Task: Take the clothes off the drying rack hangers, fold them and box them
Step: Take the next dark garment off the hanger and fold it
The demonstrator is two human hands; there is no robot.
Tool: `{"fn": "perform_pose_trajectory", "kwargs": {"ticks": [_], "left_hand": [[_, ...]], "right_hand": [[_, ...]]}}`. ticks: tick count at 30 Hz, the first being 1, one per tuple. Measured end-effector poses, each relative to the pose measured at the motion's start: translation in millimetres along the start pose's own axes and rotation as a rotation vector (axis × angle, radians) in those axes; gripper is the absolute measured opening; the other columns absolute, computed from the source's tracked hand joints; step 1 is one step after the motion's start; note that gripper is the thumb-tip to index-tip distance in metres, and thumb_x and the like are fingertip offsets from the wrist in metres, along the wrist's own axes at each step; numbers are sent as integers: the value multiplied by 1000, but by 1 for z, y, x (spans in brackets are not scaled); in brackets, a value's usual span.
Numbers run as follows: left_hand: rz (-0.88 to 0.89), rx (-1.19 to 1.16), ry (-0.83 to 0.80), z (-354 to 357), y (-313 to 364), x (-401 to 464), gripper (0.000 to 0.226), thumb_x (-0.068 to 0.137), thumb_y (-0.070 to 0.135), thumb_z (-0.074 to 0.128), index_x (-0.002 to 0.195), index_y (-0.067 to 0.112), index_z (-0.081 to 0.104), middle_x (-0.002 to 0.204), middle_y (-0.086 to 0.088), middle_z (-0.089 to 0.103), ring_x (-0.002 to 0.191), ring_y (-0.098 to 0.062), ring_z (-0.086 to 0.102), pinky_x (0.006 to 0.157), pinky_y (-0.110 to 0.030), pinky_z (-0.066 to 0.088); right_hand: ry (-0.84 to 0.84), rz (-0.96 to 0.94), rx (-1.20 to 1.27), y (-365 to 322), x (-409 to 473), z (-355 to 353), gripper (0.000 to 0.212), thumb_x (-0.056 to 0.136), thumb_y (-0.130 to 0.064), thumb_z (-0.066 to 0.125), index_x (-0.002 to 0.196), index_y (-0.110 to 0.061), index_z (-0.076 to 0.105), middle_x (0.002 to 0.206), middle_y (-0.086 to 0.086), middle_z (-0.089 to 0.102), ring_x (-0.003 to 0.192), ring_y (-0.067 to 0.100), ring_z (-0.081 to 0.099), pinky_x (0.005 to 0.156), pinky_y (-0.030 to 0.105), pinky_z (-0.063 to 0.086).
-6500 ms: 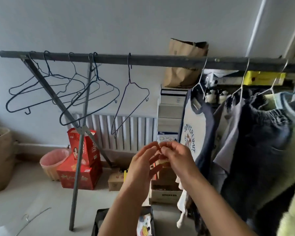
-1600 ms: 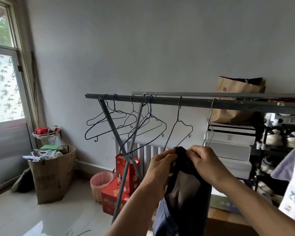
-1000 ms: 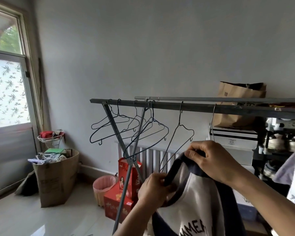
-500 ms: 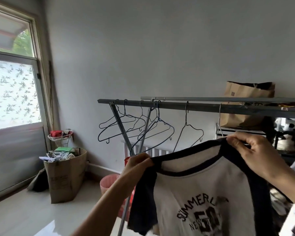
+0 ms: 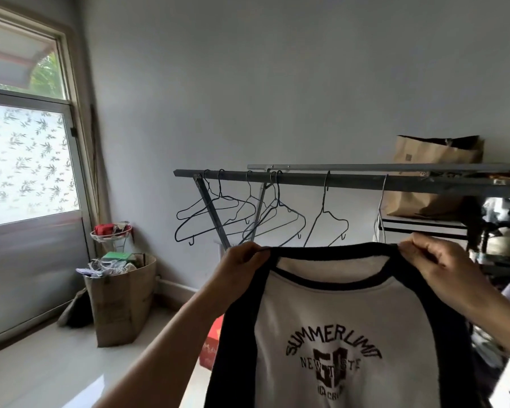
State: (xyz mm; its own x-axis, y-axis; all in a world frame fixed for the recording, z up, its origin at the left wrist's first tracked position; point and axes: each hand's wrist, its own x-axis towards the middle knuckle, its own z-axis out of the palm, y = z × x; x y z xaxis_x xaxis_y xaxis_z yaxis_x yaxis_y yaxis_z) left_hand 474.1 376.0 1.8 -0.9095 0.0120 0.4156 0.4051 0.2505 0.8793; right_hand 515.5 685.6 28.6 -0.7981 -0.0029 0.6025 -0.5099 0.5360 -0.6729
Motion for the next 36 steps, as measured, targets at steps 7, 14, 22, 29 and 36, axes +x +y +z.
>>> {"fn": "perform_pose_trajectory", "kwargs": {"ticks": [7,14,22,29,36], "left_hand": [[44,-58,-93,-9,10,-7,44,85,43,64,81,-1,64,74,-13,56,71,-23,49,65,-36,40],[-41,-173,-292,-29,35,-4,48,66,62,68,76,16,78,76,-4,72,68,-17,67,61,-23,55],[-15,-89,-173,-30,27,-5,47,66,45,76,91,5,72,85,-16,68,77,-26,61,77,-40,49],[-234,-96,-65,-8,14,-6,104,41,75,81,99,-10,61,91,-15,61,78,-28,53,76,-43,46],[-291,-219,-39,41,19,-20,45,94,42,59,94,-2,67,87,-18,60,77,-28,54,72,-40,42]], "right_hand": [[-158,18,97,-15,0,-13,17,91,-17,61,77,-15,70,67,-3,70,60,1,63,54,7,44],[-128,138,346,-5,1,-15,25,91,-25,58,86,-5,71,84,10,70,78,16,65,73,24,49],[-90,160,283,-6,1,-12,20,82,-30,67,77,-12,73,73,4,72,64,11,66,58,14,51],[-21,338,173,3,3,8,39,90,-34,66,89,5,67,77,23,68,70,30,61,71,39,49],[25,352,101,-15,-13,53,35,97,-33,55,70,-12,49,60,1,43,56,14,41,54,28,30]]}}
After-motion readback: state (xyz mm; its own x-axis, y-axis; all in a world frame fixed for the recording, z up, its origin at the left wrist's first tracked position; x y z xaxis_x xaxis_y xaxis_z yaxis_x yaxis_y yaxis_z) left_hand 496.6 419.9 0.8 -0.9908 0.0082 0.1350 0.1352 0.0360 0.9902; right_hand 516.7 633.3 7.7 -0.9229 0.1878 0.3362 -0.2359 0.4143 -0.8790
